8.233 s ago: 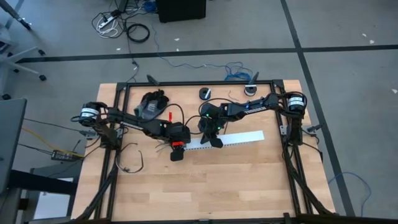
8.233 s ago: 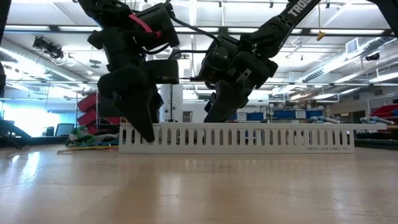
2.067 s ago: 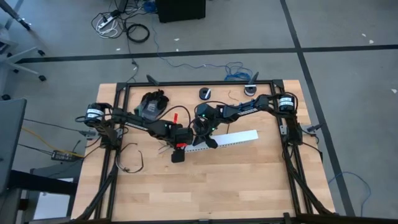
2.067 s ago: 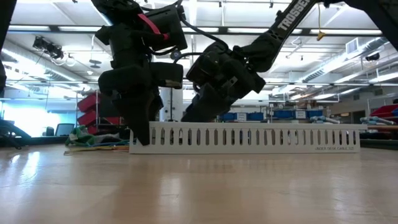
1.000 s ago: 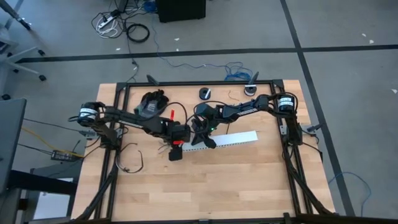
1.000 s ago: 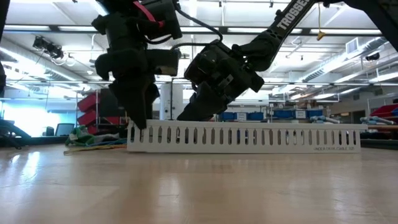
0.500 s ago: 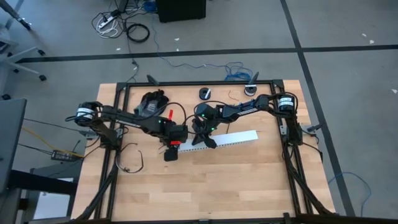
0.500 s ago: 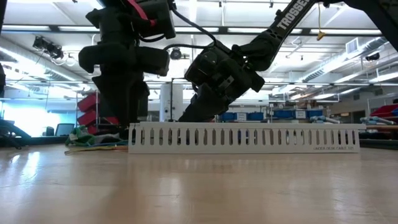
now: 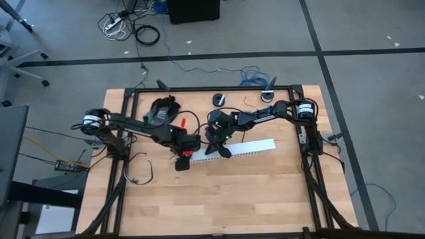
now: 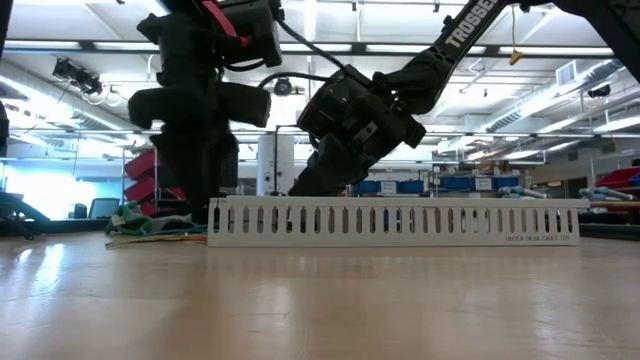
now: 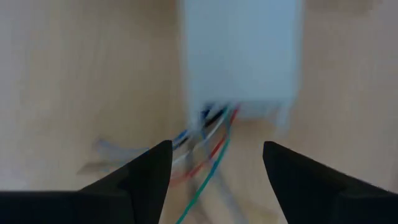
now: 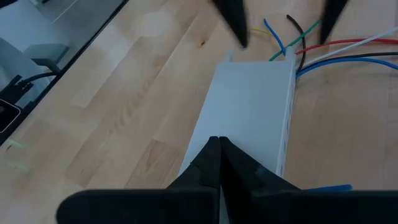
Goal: Ziptie cables
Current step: Close the white cable duct
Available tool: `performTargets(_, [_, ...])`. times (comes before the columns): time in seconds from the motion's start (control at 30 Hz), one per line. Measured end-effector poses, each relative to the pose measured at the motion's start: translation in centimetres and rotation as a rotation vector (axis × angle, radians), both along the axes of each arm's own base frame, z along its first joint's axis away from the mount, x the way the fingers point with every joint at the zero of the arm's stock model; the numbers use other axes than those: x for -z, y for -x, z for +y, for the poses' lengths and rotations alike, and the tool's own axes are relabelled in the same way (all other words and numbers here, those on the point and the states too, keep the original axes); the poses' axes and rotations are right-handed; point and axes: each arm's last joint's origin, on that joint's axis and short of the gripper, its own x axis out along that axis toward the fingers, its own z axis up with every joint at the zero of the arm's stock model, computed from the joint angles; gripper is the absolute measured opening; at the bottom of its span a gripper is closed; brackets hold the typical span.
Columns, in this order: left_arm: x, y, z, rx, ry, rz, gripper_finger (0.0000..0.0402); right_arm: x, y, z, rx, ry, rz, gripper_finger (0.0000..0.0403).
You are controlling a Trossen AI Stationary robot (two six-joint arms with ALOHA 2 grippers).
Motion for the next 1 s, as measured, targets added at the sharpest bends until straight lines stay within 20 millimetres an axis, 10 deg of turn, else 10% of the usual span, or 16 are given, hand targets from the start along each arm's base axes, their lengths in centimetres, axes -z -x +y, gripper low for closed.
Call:
performTargets(0.47, [-5.1,2.6,0.4,-0.074,-0.069,-0.177,0.0245,-0.4,0.2,-0.4,0.016,0.010,0.003,0.0000])
performTargets(0.73, [-3.9,3.7,0.1,-0.103,-0.054,-0.206,0.0245,-3.7,1.8,-0.4,0.079,0.075,0.061,0.0012])
performTargets(1.0, [-1.8,3.6,-0.2,-0.087,-0.005,-0.286,0.0245,-5.9,2.2,-0.5,0.166,0.112,0.053,0.0120])
